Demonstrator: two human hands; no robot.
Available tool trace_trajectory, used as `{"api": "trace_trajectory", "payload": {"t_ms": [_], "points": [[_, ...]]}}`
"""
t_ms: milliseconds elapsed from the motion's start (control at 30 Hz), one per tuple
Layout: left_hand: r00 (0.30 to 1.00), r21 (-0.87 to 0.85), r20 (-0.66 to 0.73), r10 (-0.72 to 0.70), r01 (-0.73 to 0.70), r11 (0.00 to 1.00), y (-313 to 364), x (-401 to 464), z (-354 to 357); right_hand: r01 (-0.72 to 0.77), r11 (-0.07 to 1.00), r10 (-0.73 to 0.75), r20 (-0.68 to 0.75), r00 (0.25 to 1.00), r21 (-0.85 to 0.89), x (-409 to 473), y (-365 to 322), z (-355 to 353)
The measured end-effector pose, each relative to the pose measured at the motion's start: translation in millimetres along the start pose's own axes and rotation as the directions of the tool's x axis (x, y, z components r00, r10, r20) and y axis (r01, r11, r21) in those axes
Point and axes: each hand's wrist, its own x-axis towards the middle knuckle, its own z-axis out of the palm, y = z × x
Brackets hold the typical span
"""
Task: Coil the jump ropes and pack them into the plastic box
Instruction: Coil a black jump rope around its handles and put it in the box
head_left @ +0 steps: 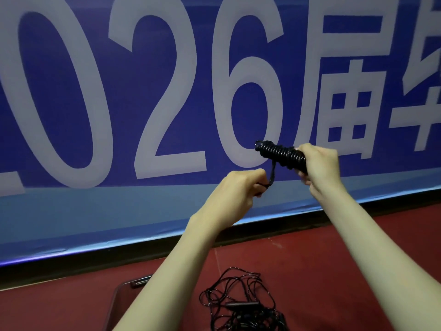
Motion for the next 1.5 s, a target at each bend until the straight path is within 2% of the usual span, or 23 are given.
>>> {"api": "trace_trajectory", "payload": {"t_ms": [100,167,233,333,400,467,533,633,700,800,933,1000,1167,1300,1367,1400,1433,1500], "points": [[0.997,0.057,-0.063,0.039,-0.035,0.998,-0.3,3.9,-16.2,0.26,0.944,-0.252,0.061,0.966,-0.205,5.6,5.5,0.7],[0.991,0.115,-0.112,0.068,-0.055,0.992,-0.8,3.7,-26.6,0.366,0.879,-0.329,0.167,0.93,-0.305,6.1,7.6,-2.3],[0.984,0.15,-0.155,0.092,-0.068,0.986,-0.3,2.2,-35.4,0.424,0.831,-0.327,0.301,0.896,-0.36,2.5,2.5,-5.3],[0.982,0.116,-0.168,0.089,-0.07,0.991,-1.5,1.8,-42.4,0.45,0.811,-0.198,0.548,0.813,-0.374,-5.9,-15.5,-9.7],[0.987,0.039,-0.15,0.053,-0.048,0.998,-2.9,1.5,-43.7,0.452,0.815,-0.109,0.671,0.734,-0.362,-12.4,-26.0,-12.5],[0.992,-0.095,-0.13,0.004,-0.016,0.995,-1.6,-0.1,-43.1,0.421,0.85,-0.066,0.729,0.681,-0.316,-18.4,-32.2,-16.1],[0.991,-0.27,-0.126,-0.054,0.018,0.963,2.7,-2.0,-41.0,0.371,0.901,-0.072,0.766,0.639,-0.224,-22.8,-34.9,-19.1],[0.982,-0.507,-0.117,-0.146,0.067,0.859,10.2,-1.6,-36.6,0.305,0.949,-0.125,0.788,0.603,-0.083,-26.3,-35.7,-18.2],[0.967,-0.613,-0.139,-0.214,0.085,0.786,15.7,0.0,-33.2,0.256,0.966,-0.178,0.765,0.619,0.018,-27.7,-33.4,-14.3],[0.928,-0.728,-0.141,-0.345,0.139,0.671,26.5,3.9,-29.2,0.185,0.974,-0.223,0.685,0.693,0.129,-30.2,-27.9,-8.6],[0.908,-0.9,0.011,-0.418,0.191,0.392,33.1,8.3,-29.5,0.1,0.976,-0.202,0.629,0.751,0.194,-34.8,-23.7,-1.4],[0.891,-0.94,0.043,-0.452,0.189,0.283,30.0,8.9,-30.4,0.096,0.976,-0.196,0.61,0.767,0.194,-36.7,-23.8,1.9],[0.902,-0.981,0.096,-0.421,0.157,0.112,18.4,5.9,-32.5,0.096,0.979,-0.183,0.574,0.798,0.179,-39.8,-21.8,8.9],[0.933,-0.993,0.087,-0.35,0.109,0.044,10.2,2.5,-36.2,0.041,0.977,-0.155,0.566,0.81,0.208,-38.3,-17.6,12.2],[0.958,-0.995,0.063,-0.28,0.08,0.051,6.2,-0.4,-41.0,-0.041,0.967,-0.109,0.557,0.823,0.251,-34.2,-16.3,10.6],[0.969,-0.993,0.046,-0.241,0.071,0.095,3.5,-1.4,-42.9,-0.076,0.961,-0.086,0.553,0.829,0.265,-32.9,-15.6,9.8],[0.975,-0.981,0.027,-0.221,0.068,0.18,0.8,-2.0,-44.3,-0.1,0.958,-0.068,0.55,0.833,0.27,-32.0,-14.4,9.9],[0.962,-0.887,-0.046,-0.269,0.085,0.453,-1.0,-1.4,-43.0,-0.121,0.955,-0.048,0.546,0.836,0.27,-32.0,-11.7,11.0]]}}
